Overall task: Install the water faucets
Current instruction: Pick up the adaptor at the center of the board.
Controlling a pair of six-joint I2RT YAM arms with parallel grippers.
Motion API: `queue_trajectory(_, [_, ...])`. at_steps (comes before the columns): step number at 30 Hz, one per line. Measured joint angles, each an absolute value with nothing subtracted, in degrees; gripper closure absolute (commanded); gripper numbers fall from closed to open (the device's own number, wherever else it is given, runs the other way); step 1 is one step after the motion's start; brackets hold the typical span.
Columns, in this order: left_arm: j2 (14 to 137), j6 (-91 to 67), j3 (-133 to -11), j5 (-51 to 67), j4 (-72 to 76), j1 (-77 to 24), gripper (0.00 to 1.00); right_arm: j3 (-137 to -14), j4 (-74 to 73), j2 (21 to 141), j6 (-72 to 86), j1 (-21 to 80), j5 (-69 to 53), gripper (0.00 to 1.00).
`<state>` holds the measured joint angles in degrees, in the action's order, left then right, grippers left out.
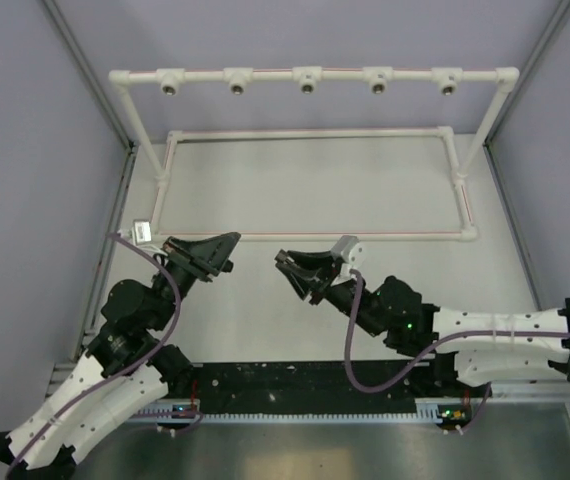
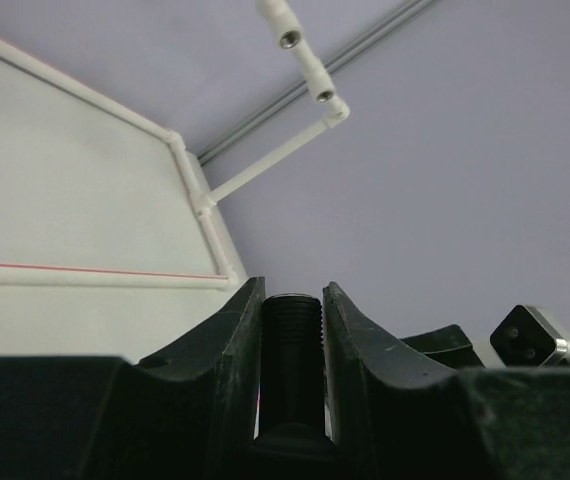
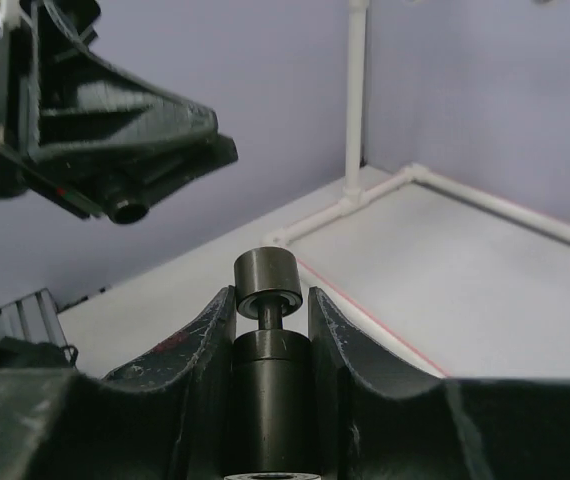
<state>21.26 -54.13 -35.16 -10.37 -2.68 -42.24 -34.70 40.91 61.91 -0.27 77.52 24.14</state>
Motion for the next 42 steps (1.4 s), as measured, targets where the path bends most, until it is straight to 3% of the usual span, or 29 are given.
queue_trajectory(14, [27.0,-67.8,-34.0,-12.4,28.4,-42.2,1.00,-55.6,23.7,66.5,-16.6,78.3,22.9,1.00])
queue_trajectory(26, [29.9,-72.1,-34.0,-12.2,32.2,-42.2,1.00,-63.8,19.7,69.5,-34.6,86.9,21.2,1.00])
queue_trajectory(42, [31.4,-73.4,-34.1,-6.0,33.0,-42.2,1.00,-66.9,17.1,71.3,-43.6,87.2,21.8,1.00])
